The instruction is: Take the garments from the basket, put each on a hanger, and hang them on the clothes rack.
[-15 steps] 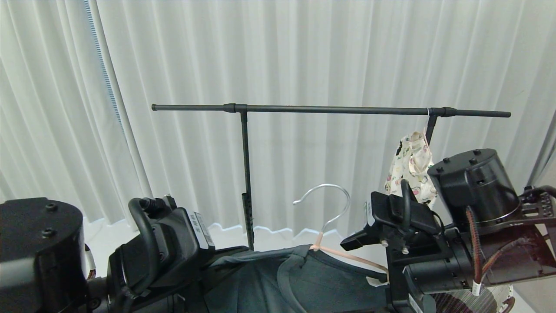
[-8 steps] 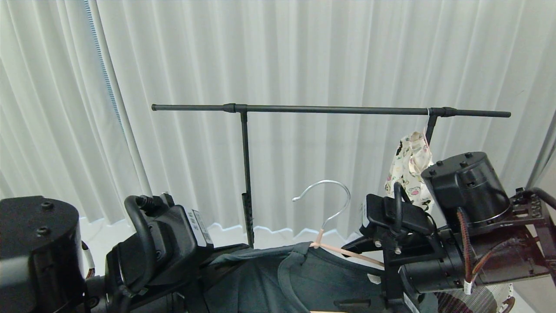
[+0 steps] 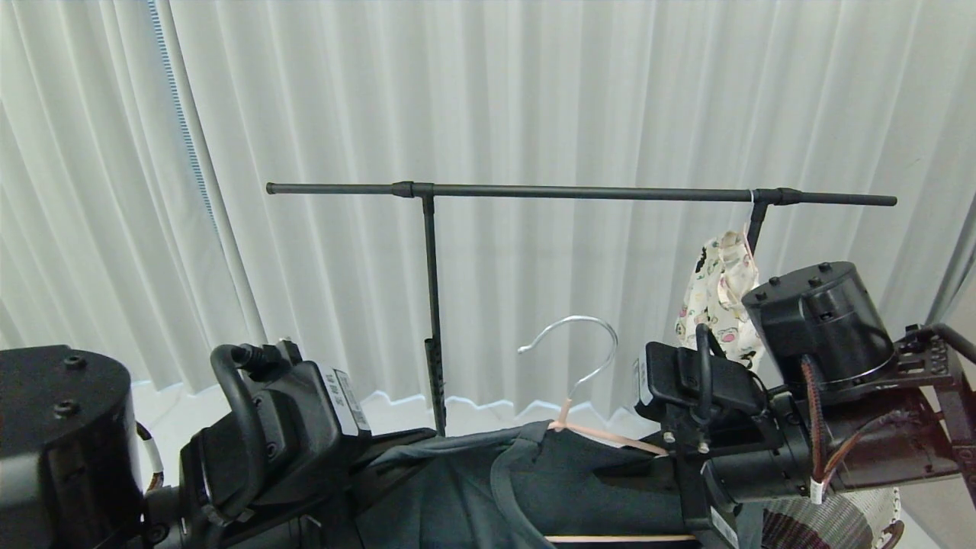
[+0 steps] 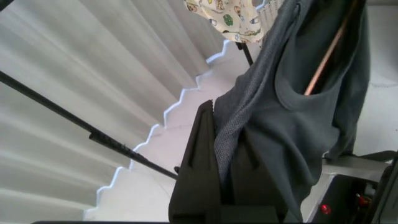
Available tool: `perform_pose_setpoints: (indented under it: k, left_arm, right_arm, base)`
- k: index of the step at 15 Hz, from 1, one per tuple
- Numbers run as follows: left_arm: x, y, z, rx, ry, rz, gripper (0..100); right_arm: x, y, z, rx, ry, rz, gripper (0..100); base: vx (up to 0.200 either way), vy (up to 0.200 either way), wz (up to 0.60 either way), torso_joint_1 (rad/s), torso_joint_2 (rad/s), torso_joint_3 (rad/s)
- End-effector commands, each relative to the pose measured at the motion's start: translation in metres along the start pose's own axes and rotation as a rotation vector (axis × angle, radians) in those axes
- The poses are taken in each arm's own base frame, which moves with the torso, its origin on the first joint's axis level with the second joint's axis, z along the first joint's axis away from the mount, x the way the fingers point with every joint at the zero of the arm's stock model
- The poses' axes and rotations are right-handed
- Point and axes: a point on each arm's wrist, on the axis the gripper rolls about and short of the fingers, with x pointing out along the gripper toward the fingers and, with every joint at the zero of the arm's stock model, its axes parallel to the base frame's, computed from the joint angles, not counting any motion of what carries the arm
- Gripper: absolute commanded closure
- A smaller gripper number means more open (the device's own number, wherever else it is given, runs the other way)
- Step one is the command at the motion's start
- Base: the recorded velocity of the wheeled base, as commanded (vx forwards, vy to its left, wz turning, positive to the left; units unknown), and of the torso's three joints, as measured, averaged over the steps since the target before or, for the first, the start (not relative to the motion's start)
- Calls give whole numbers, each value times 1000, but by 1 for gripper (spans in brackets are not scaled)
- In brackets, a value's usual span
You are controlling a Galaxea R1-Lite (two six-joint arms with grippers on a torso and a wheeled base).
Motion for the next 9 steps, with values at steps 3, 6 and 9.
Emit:
perform_pose_setpoints:
  k: [3,6,9]
  left_arm:
    - [-1,-1,0,-4,0,-2,0]
    - [-1,-1,0,-4,-1,-1,0]
    - [0,-1,-4,-13,17,3,0]
  right_arm:
    - [-13,-8,2,-97,-57,-39,100]
    - [-28,-22,0,-216,-102,-89,100]
    - [-38,-28,-2,-228,-115,-118,100]
  base:
    - [0,0,0,0,0,0]
    - [0,0,0,0,0,0]
    - [0,0,0,0,0,0]
